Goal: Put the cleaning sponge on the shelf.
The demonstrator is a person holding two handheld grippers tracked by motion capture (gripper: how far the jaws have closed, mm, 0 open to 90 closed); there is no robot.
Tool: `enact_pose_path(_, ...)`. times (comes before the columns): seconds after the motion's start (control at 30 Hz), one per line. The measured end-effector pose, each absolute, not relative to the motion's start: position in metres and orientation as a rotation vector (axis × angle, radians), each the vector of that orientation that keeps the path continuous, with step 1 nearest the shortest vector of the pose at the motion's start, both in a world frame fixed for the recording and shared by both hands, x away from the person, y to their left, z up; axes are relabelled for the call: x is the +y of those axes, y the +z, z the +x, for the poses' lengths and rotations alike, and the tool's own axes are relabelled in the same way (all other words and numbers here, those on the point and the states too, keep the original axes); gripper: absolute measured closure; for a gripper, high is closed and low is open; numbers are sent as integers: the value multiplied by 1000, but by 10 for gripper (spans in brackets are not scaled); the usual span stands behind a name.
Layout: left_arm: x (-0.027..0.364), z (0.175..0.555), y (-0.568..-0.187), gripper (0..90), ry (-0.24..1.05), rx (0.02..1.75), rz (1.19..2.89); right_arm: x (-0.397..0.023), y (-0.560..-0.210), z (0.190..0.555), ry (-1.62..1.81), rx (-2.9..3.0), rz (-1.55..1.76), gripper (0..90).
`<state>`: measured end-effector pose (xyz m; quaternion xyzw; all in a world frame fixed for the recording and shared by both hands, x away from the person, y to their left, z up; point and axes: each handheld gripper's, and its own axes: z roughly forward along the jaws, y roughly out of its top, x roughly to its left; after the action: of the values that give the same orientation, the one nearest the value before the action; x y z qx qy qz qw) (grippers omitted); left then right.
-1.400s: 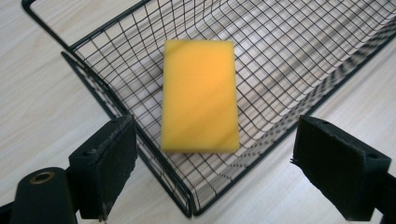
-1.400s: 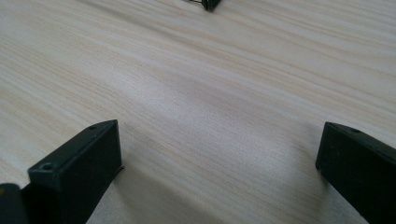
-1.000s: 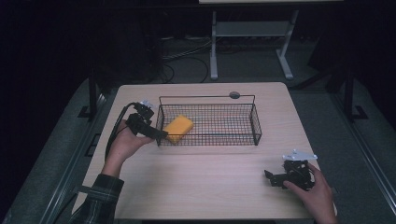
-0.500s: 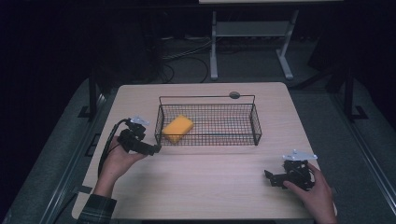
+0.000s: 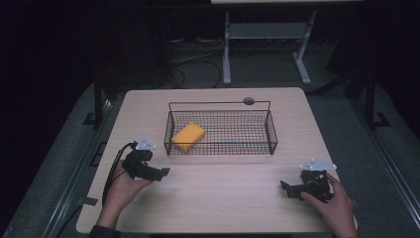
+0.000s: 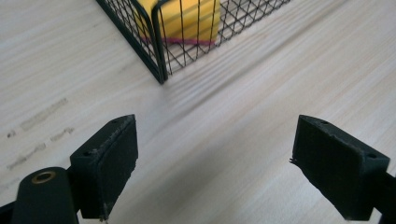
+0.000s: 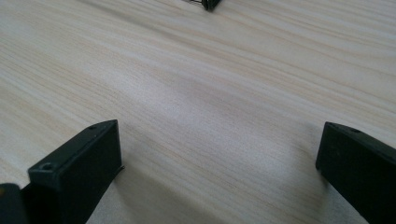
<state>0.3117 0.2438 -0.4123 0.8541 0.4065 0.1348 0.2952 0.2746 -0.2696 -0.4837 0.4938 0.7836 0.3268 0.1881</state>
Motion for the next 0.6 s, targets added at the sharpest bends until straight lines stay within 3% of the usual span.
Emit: enact_pose_path(0.6,261,279,-444,136,455,1071,2199,-270,-484,275,919,2204,1390,0)
